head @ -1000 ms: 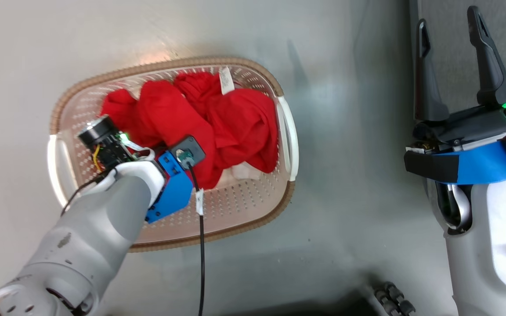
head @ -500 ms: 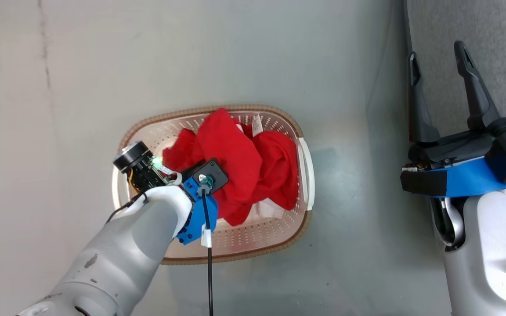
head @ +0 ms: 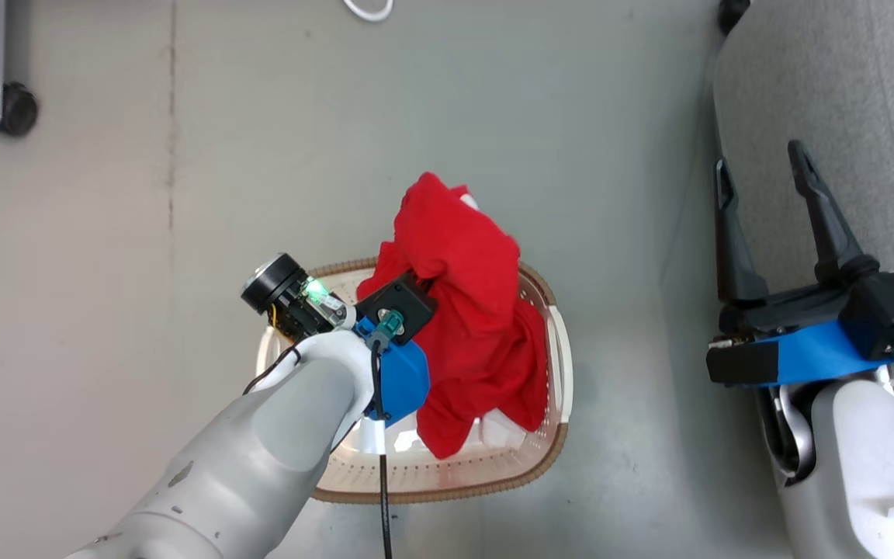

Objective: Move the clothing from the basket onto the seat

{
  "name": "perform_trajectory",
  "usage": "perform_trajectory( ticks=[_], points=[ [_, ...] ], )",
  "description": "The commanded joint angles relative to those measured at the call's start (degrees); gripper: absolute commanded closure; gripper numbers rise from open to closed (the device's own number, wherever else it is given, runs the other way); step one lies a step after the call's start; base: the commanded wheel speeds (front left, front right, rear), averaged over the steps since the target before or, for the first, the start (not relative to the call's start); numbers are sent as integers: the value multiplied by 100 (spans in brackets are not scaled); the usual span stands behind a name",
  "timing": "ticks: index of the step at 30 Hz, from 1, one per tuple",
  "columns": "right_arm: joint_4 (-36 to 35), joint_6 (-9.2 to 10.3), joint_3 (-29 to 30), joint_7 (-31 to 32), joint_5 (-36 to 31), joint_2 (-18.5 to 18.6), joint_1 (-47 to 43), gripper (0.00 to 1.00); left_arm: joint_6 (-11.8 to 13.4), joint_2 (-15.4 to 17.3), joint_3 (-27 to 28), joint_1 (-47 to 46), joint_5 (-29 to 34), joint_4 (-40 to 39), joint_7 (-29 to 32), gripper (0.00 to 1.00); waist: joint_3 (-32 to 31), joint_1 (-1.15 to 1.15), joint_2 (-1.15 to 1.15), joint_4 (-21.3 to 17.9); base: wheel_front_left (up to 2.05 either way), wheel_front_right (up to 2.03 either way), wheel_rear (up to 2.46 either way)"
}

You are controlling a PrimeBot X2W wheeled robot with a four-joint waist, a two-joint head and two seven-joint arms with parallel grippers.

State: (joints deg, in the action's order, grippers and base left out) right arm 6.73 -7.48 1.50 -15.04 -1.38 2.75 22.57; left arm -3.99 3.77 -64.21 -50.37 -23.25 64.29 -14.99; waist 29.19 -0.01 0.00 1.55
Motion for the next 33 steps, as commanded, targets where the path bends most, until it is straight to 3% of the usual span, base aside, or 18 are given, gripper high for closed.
perform_trajectory(
  ticks=[1,16,33],
  points=[
    [37,-3,15,-22,12,24,-122,0,82,126,134,122,-41,-227,-25,100,-288,1,0,96,0,0,0],
    [217,-3,42,-22,107,25,-623,0,564,599,1363,553,-92,-1986,-29,100,-1256,1,0,193,0,0,0],
    [390,-3,69,-22,217,24,-1193,0,616,607,1961,967,21,-2787,-29,100,-2134,1,0,315,0,0,0]
  ],
)
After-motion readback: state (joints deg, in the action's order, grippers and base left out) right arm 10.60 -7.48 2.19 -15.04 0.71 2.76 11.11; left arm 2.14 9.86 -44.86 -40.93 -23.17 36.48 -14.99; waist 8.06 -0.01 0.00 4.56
